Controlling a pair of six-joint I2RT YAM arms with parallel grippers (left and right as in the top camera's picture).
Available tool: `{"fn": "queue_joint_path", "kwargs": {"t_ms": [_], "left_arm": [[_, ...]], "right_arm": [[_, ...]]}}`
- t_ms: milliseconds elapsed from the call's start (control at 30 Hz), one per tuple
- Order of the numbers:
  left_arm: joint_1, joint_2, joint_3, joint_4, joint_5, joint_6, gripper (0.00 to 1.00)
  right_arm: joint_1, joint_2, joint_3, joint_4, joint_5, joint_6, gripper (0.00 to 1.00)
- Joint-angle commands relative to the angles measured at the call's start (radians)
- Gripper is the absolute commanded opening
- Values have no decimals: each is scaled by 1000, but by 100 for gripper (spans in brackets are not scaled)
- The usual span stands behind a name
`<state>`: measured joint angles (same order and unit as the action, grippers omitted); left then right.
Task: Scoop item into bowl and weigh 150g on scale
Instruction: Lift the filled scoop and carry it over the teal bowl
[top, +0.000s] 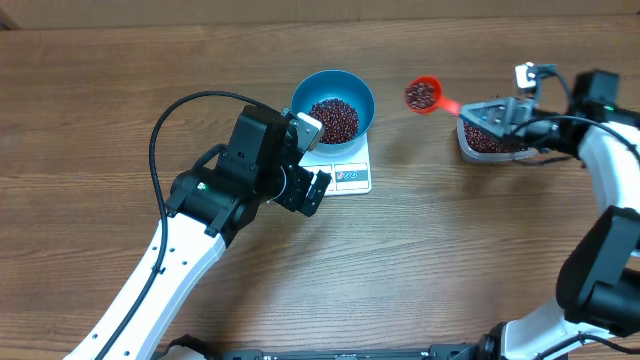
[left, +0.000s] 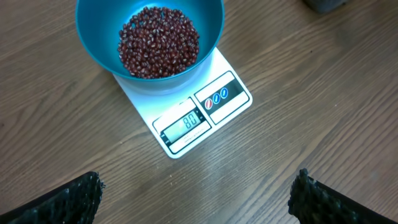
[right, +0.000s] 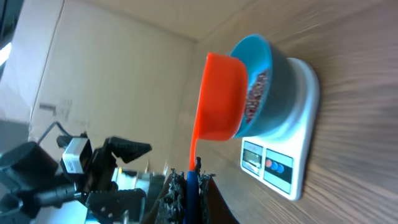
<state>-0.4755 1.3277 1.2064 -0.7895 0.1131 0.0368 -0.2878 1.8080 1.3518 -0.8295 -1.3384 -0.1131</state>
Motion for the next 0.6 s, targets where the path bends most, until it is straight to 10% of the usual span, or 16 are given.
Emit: {"fn": "queue_joint_path", "kwargs": {"t_ms": [0, 567], "left_arm": [[4, -8, 2, 0, 10, 19, 100], [4, -8, 2, 0, 10, 19, 100]], "right_arm": [[101, 6, 12, 123, -23, 193, 4], [376, 6, 31, 361, 360, 370, 4]]}}
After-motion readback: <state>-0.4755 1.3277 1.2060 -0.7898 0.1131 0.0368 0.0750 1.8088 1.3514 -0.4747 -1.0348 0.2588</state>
